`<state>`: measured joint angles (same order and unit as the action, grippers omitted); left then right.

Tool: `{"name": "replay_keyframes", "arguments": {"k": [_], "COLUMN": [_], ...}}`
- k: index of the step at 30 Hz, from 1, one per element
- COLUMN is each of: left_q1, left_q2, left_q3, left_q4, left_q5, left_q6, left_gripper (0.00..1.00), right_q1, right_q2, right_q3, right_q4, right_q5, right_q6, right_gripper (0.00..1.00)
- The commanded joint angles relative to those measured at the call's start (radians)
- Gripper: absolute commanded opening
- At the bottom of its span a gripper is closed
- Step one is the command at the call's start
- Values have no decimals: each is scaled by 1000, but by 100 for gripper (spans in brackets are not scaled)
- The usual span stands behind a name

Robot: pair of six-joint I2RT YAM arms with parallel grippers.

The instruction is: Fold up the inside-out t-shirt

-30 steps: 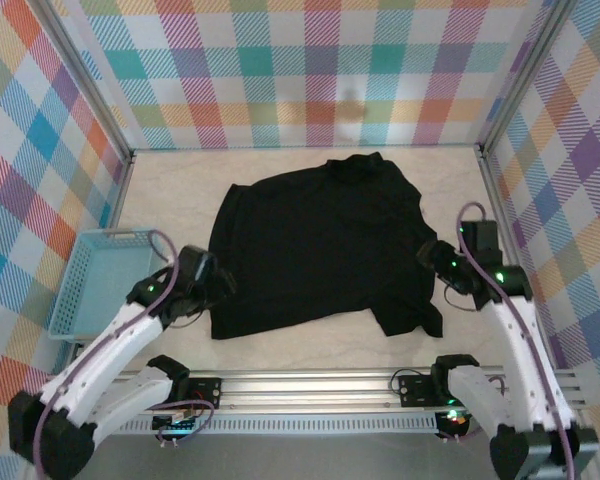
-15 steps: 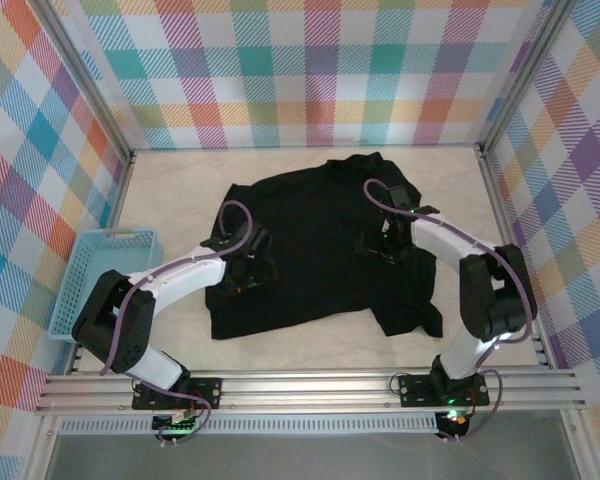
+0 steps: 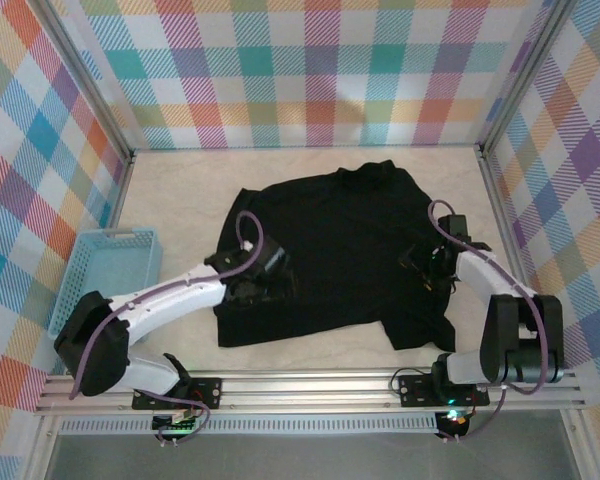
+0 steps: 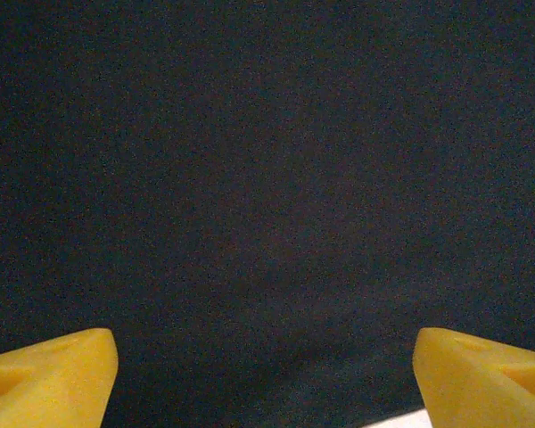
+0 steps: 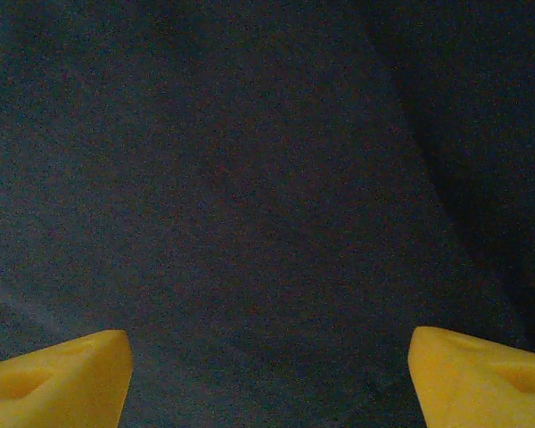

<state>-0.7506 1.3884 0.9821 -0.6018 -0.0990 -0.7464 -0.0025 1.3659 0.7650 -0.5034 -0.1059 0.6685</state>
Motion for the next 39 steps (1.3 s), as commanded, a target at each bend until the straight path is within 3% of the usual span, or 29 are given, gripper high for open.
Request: {"name": "replay_keyframes", "arguments": {"k": [1,8,18,27,39], "left_q1": [153,385,491,541,568], "left_q2": [59,462,931,1132,1218], "left_q3": [171,584,1094,1322,1420], "left_q4": [-87,-86,-129,-158,-155], "left_q5": [-129,-146,-127,-86,-12], "left_q6": [92,162,231,231,237], "left_gripper": [86,82,75,72,64], "right_q1": [35,149,150,147,144], "right_q2": [6,260,545,794,1098], "right_q3": [139,471,784,1118,1546], "right_q4": [-8,-50,-33,-108,-270], "right_q5": [21,14,3,104,203], "right_q6": [-49,-159,-285,-403,-464], "right_gripper": [81,81,80,75,68]}}
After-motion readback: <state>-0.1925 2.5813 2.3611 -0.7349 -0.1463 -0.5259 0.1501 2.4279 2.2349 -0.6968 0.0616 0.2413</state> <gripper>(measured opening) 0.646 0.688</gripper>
